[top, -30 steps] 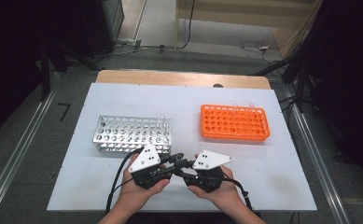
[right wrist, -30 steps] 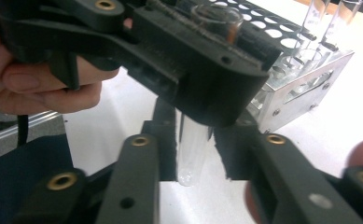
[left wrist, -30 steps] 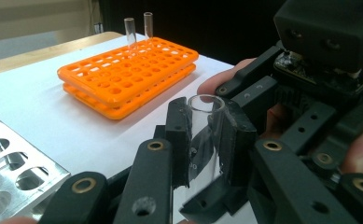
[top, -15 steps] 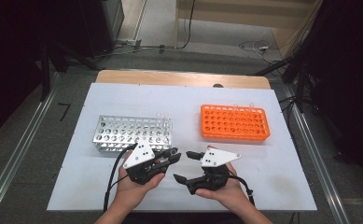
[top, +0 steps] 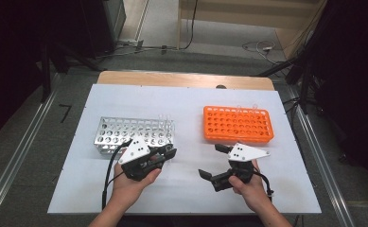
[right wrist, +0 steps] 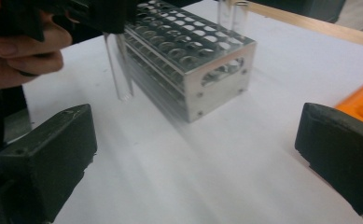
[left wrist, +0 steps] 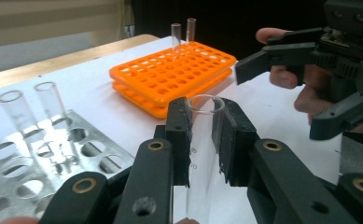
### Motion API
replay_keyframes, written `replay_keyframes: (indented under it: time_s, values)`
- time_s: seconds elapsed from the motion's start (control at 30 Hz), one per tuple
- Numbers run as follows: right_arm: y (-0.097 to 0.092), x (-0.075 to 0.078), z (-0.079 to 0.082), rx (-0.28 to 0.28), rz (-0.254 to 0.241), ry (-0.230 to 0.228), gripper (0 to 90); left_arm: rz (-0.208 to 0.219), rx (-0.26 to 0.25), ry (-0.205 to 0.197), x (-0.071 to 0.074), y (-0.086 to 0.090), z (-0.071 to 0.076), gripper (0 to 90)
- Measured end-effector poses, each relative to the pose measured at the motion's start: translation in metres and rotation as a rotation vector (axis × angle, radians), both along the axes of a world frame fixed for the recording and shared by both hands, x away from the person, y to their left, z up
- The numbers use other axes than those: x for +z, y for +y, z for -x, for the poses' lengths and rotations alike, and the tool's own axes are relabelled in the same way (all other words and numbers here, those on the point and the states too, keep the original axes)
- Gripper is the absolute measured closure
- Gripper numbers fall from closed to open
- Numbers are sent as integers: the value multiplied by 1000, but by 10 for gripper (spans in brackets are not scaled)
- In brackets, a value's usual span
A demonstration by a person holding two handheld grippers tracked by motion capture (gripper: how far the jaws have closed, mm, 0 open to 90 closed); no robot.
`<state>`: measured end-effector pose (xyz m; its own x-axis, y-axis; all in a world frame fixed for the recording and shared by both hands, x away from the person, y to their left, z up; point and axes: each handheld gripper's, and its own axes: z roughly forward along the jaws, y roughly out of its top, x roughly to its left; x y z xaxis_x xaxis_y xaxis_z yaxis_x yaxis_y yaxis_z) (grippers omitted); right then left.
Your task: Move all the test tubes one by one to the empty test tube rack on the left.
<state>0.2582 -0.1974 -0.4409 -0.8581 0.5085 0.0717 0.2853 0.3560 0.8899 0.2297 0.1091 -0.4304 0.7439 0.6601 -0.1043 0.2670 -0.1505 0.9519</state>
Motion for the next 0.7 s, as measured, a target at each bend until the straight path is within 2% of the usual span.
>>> replay_keyframes:
  time_s: [0.33, 0.37, 0.7]
  values:
    - [-30, -1, -3, -62, -2, 0, 0, -1, 46, -5, 9, 17, -9, 759]
    - [-38, -1, -4, -79, -9, 0, 0, -4, 52, -7, 10, 19, -10, 759]
    - [-70, -2, -4, -154, -12, 1, 0, -13, 89, -17, 21, 33, -19, 759]
